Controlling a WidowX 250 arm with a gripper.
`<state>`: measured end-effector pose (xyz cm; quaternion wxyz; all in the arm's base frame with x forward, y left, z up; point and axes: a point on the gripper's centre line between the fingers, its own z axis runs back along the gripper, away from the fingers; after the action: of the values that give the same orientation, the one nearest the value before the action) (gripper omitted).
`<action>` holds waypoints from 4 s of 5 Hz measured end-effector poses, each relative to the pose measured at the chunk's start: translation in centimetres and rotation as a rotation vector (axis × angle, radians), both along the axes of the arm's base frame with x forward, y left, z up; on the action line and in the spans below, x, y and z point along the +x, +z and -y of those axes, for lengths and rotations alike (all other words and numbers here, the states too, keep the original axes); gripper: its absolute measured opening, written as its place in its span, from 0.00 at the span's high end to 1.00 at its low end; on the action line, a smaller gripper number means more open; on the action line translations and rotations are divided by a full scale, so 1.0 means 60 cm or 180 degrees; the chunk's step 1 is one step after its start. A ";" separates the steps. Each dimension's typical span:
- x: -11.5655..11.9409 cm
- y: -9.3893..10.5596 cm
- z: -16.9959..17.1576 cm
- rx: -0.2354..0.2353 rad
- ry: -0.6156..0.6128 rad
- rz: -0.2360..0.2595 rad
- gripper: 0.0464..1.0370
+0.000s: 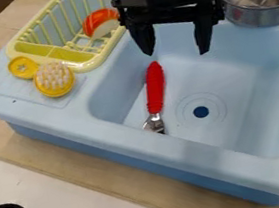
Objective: Moves a red thing to the top of the sink
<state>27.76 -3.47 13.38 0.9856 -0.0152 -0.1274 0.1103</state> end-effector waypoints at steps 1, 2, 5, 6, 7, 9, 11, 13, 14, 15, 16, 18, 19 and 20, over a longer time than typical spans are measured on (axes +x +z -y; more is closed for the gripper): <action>-0.006 -0.011 0.000 -0.0014 -0.0022 -0.0102 0.04; -0.017 -0.012 -0.013 -0.0146 -0.0283 -0.0279 0.04; 0.009 0.053 -0.097 0.0400 -0.1390 -0.0318 0.04; 0.031 0.042 -0.143 0.0462 -0.1296 -0.0429 0.04; 0.056 0.034 -0.189 0.0350 -0.1211 -0.0498 0.04; 0.083 0.020 -0.250 0.0543 -0.1727 -0.0535 0.04; 0.106 -0.017 -0.270 0.0767 -0.2199 -0.0427 0.04; 0.127 -0.043 -0.265 0.0889 -0.2525 -0.0345 0.04; 0.135 -0.059 -0.255 0.0927 -0.2775 -0.0159 0.04; 0.137 -0.075 -0.247 0.0901 -0.2793 -0.0006 0.04; 0.137 -0.081 -0.251 0.0982 -0.2717 -0.0004 0.04; 0.136 -0.082 -0.250 0.0879 -0.2614 0.0025 0.36; 0.133 -0.082 -0.248 0.0796 -0.2482 0.0003 0.51; 0.133 -0.082 -0.251 0.0762 -0.2363 -0.0047 0.51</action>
<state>35.76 11.59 8.46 0.9541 0.0557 -0.1181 -0.2694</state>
